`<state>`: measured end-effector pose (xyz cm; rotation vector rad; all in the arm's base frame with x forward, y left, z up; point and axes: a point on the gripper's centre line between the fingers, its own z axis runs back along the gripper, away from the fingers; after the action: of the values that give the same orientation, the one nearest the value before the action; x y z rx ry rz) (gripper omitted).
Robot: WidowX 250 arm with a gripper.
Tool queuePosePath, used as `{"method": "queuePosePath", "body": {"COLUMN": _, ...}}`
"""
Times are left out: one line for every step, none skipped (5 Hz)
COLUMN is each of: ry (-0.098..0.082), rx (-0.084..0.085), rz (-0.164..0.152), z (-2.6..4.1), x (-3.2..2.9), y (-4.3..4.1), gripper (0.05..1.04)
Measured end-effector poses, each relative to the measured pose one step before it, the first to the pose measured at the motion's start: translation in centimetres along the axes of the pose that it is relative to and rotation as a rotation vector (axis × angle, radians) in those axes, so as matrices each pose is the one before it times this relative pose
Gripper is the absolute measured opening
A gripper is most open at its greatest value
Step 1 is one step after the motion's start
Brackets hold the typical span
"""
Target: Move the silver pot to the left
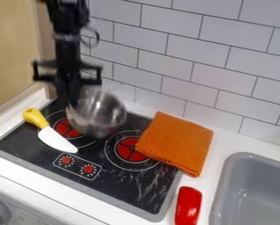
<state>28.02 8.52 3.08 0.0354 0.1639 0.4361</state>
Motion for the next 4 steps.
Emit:
{"method": "queuePosePath", "body": {"ry": -0.0011, "rx": -0.0021, "rz": -0.0136, "z": -0.605, "x": 0.915, "y": -0.162, "gripper": 0.053}}
{"method": "queuePosePath", "body": {"ry": -0.0139, "rx": -0.0093, "rz": -0.0041, "z": -0.093, "x": 0.256, "y": -0.158, "gripper": 0.053}}
{"method": "queuePosePath", "body": {"ry": -0.0141, "rx": 0.0177, "rz": 0.0084, "z": -0.063, "x": 0.185, "y": 0.285, "gripper": 0.077}}
{"method": "queuePosePath", "body": {"ry": 0.0355, "rx": 0.0189, "rz": -0.0173, "z": 0.061, "x": -0.576, "y": 0.310, "gripper": 0.235}}
